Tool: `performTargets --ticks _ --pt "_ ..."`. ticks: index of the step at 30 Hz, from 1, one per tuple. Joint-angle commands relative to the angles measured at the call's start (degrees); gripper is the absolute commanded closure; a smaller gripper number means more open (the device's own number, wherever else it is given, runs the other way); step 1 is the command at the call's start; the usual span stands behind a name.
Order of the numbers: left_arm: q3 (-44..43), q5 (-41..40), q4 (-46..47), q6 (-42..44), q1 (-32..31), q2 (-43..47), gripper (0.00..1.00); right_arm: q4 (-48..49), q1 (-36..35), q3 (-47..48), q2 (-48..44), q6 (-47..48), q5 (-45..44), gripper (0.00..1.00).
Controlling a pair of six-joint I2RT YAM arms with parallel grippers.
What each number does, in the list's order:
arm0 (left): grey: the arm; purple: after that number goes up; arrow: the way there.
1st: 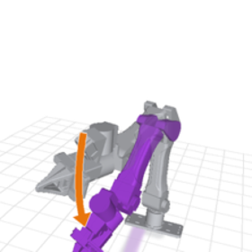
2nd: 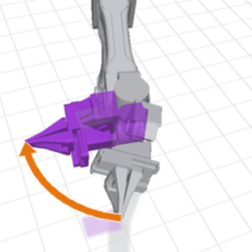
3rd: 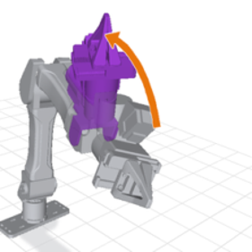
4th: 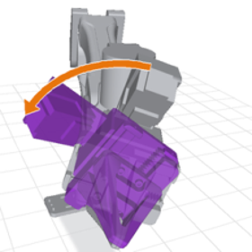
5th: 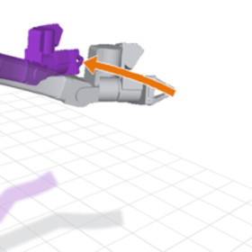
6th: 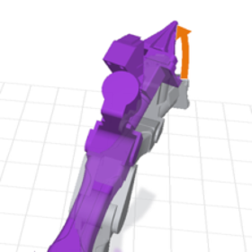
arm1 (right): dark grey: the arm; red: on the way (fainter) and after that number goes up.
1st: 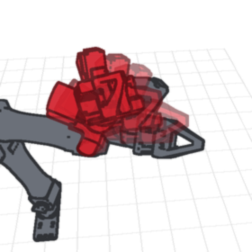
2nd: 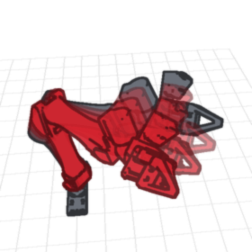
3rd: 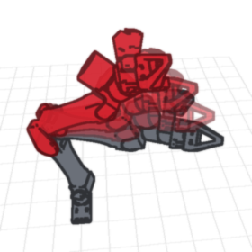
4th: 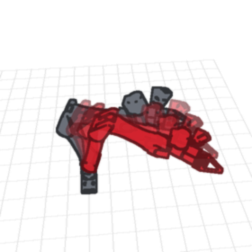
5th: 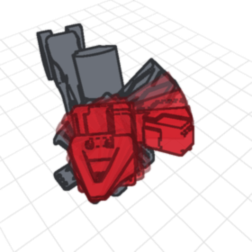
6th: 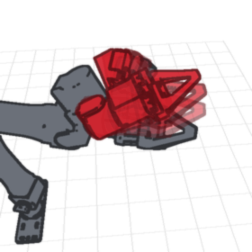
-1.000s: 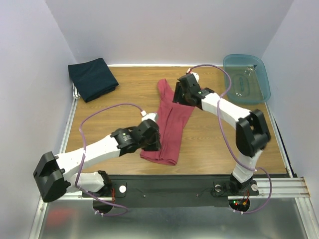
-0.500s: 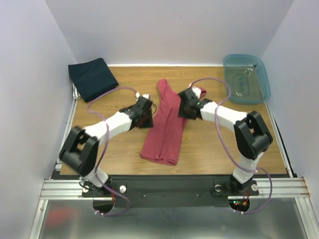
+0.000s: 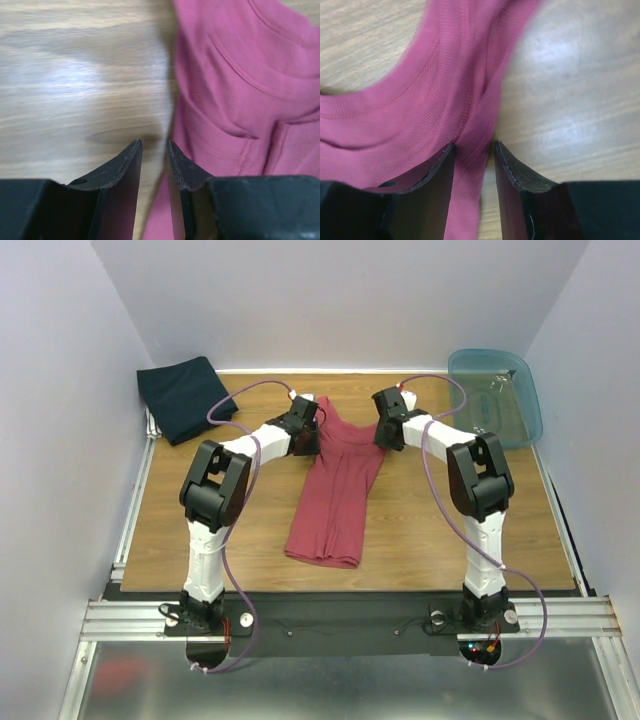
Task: Fold and stack the tank tops
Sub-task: Fold the tank top
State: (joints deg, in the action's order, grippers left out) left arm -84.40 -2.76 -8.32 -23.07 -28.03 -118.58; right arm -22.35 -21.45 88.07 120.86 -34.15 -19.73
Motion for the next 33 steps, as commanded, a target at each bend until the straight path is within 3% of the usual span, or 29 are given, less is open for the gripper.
performTargets --ticks 1,10,16,20,24,28,33 --pt "-3.4 1.9 1.7 0.1 -0.1 -0.6 0.62 1.1 -0.2 6.4 5.9 4.1 1.3 0.58" --pt "-8.0 -1.8 2.5 -6.1 1.7 -4.0 0.62 0.9 -0.3 24.7 17.6 11.9 9.5 0.57" --pt "-13.9 -1.8 1.1 -8.5 3.8 -7.4 0.62 0.6 -0.3 29.5 17.8 13.8 8.0 0.32" --pt "-15.4 -1.3 1.5 -6.9 4.0 -6.5 0.59 0.5 -0.3 26.8 12.2 13.1 3.6 0.19" --pt "-12.6 -2.7 1.0 -5.8 4.0 -1.0 0.57 0.1 -0.3 21.9 6.8 12.0 0.5 0.18" --pt "-6.4 -4.0 0.6 -6.0 3.3 5.9 0.58 0.0 -0.3 14.6 0.9 9.4 1.8 0.25" --pt "2.6 -4.3 -0.3 -5.0 -5.0 15.7 0.61 0.1 -0.3 3.7 -6.9 6.3 5.0 0.33"
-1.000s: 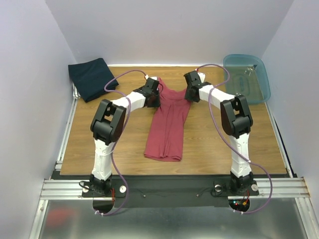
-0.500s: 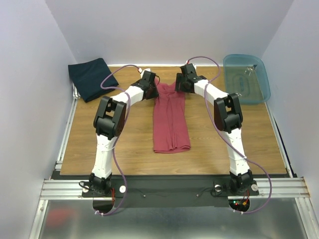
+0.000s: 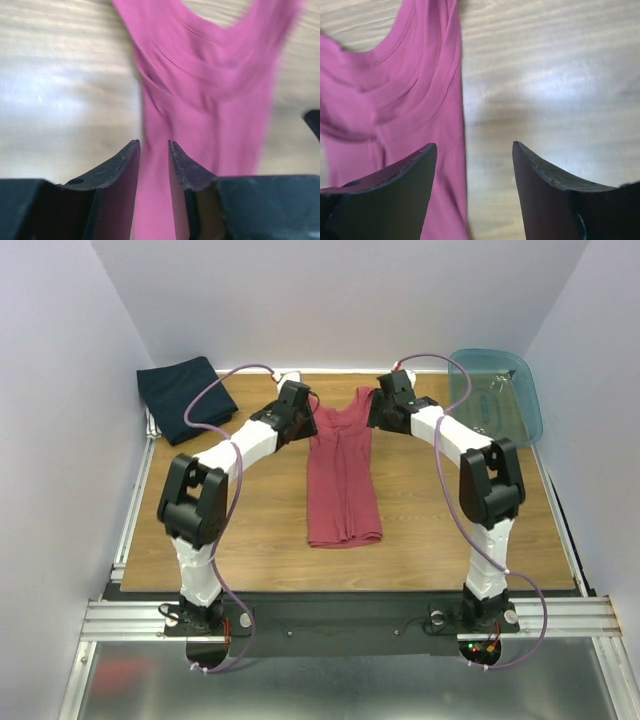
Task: Fold and stack the tank tops
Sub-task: Fold the tank top
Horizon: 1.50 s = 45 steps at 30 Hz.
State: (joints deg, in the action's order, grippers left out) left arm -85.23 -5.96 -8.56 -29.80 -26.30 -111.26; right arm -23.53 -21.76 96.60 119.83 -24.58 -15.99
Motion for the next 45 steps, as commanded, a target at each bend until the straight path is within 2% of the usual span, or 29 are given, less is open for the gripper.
performTargets --ticks 1,7,11,13,18,23,27,31,34,41,45 --pt "6.0 -2.2 -1.0 2.0 -8.5 9.6 0.62 1.5 0.0 -7.0 -7.3 -3.6 1.6 0.33" --pt "12.5 -3.4 -1.1 0.1 -22.1 14.4 0.64 1.8 0.0 -3.9 -2.5 -3.1 4.3 0.46" --pt "11.2 -4.2 -0.1 -0.6 -27.4 11.3 0.66 1.8 0.0 1.7 3.6 -3.7 6.3 0.48" --pt "9.8 -3.9 -0.3 -1.2 -29.1 9.7 0.71 1.9 0.0 3.0 6.3 -3.7 6.8 0.48" --pt "9.4 -4.2 0.1 -2.0 -32.1 5.8 0.75 1.9 0.0 5.4 9.5 -3.5 6.6 0.48" --pt "10.2 -4.4 0.4 -2.6 -34.2 3.2 0.79 1.9 -0.1 5.9 10.9 -3.7 5.4 0.6" --pt "11.1 -6.5 -0.1 -3.1 -36.3 2.5 0.75 1.9 0.0 6.2 11.3 -3.5 5.2 0.62" --pt "12.2 -6.5 -1.1 -3.9 -36.9 1.2 0.75 1.9 0.0 6.6 11.8 -3.1 4.5 0.7" --pt "13.2 -6.1 -1.5 -4.4 -37.5 0.7 0.8 1.9 0.0 7.1 12.3 -2.6 3.9 0.74" --pt "14.9 -4.6 -1.4 -4.9 -38.4 -0.4 0.99 1.8 -0.1 8.9 13.9 -1.4 3.0 0.87" --pt "15.0 -3.3 -0.8 -4.5 -39.3 -0.4 1.0 1.8 0.0 9.6 14.6 -0.6 2.3 0.93"
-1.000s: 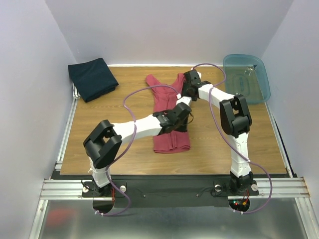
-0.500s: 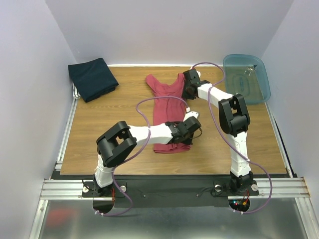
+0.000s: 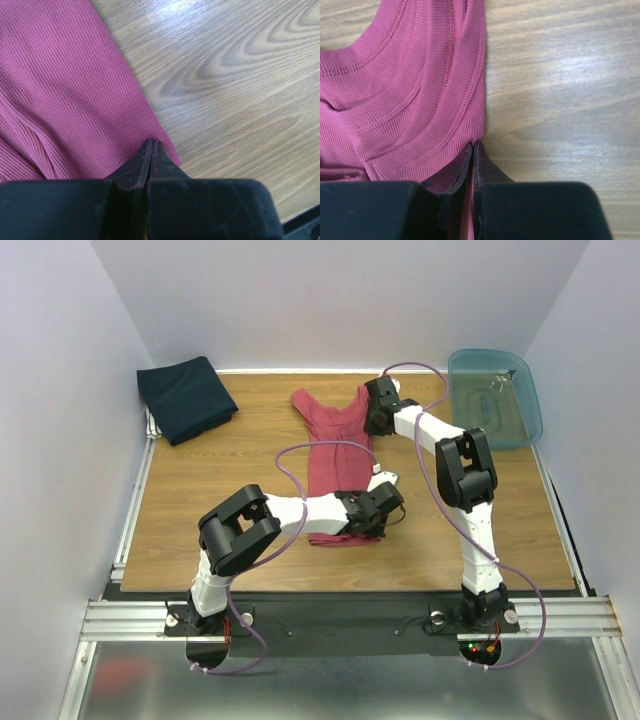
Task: Fold and stack the tank tops
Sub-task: Fold the tank top
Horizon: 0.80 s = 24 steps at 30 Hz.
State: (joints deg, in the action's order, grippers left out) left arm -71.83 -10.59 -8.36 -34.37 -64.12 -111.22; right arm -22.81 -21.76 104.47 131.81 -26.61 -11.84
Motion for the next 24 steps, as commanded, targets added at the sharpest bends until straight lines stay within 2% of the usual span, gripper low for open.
performTargets --ticks 1,9,13,16,17,18,19,20,21,23,24 --pt "1.9 2.4 -0.2 0.3 -1.5 -0.3 1.0 1.1 0.0 1.8 2.6 1.6 -2.7 0.94" --pt "3.6 8.2 3.3 -0.4 -1.9 -0.4 1.0 1.1 0.0 4.3 3.8 6.2 -7.5 0.96" --pt "3.4 8.4 3.5 -0.5 -1.9 -0.3 1.0 1.1 0.0 3.7 2.8 6.4 -6.4 0.92" --pt "2.3 7.3 2.4 -0.1 -1.9 0.5 1.0 1.1 0.0 2.5 0.9 6.3 -5.1 0.8" --pt "2.0 7.2 1.9 -0.1 -1.8 0.7 0.98 1.1 0.0 2.2 0.4 6.3 -5.0 0.71" --pt "1.6 7.1 1.6 0.0 -1.9 1.5 0.95 1.1 0.0 1.8 -0.4 6.4 -4.8 0.64" --pt "1.0 7.0 1.3 0.1 -1.8 2.1 0.87 1.1 0.0 1.4 -1.2 6.4 -4.5 0.6" --pt "0.6 6.9 0.9 0.1 -1.8 3.6 0.81 1.1 -0.1 0.6 -2.9 6.5 -3.9 0.5" --pt "0.4 6.9 0.5 0.2 -1.8 4.6 0.75 1.0 0.0 0.1 -3.7 6.3 -3.5 0.44" --pt "-0.7 6.7 -0.2 0.3 -1.7 6.5 0.66 0.9 0.0 -1.8 -6.9 5.8 -3.1 0.31" --pt "-1.0 6.2 -0.8 0.3 -1.7 7.8 0.64 0.9 0.0 -2.5 -8.1 5.5 -3.2 0.27"
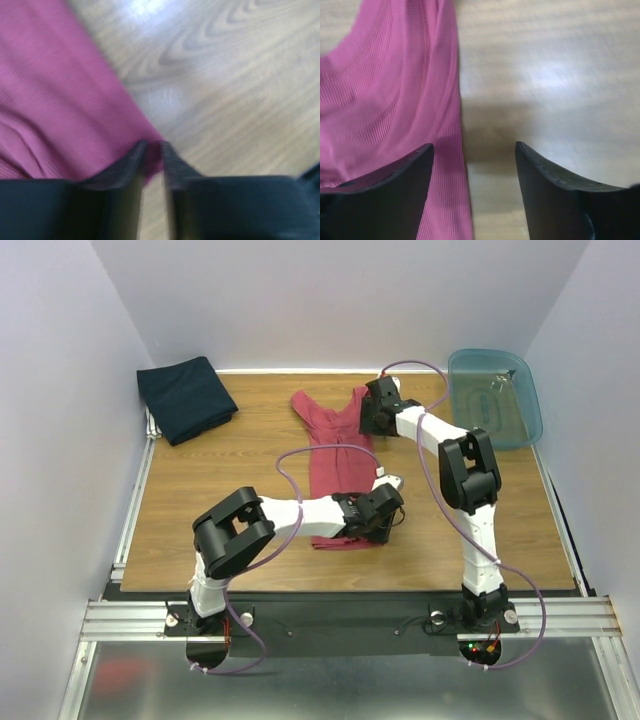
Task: Fold and stack the tank tops
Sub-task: Fold the tank top
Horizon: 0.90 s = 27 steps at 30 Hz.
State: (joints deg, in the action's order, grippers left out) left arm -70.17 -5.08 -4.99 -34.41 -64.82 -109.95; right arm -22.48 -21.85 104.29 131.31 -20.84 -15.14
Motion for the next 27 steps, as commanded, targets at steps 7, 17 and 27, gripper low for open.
performTargets --ticks 7,17,27 --pt "0.5 -8.1 -13.2 -5.9 2.7 20.9 0.61 -0.3 0.0 -14.1 -21.7 -3.9 0.3 0.2" --pt "26.0 -2.1 -12.6 -16.6 16.3 41.6 0.61 0.2 -1.3 -48.7 -47.8 -12.5 12.5 0.34" --pt "42.3 8.0 -1.8 -23.2 17.0 46.8 0.52 0.2 -5.7 -68.1 -63.6 -19.5 20.6 0.39"
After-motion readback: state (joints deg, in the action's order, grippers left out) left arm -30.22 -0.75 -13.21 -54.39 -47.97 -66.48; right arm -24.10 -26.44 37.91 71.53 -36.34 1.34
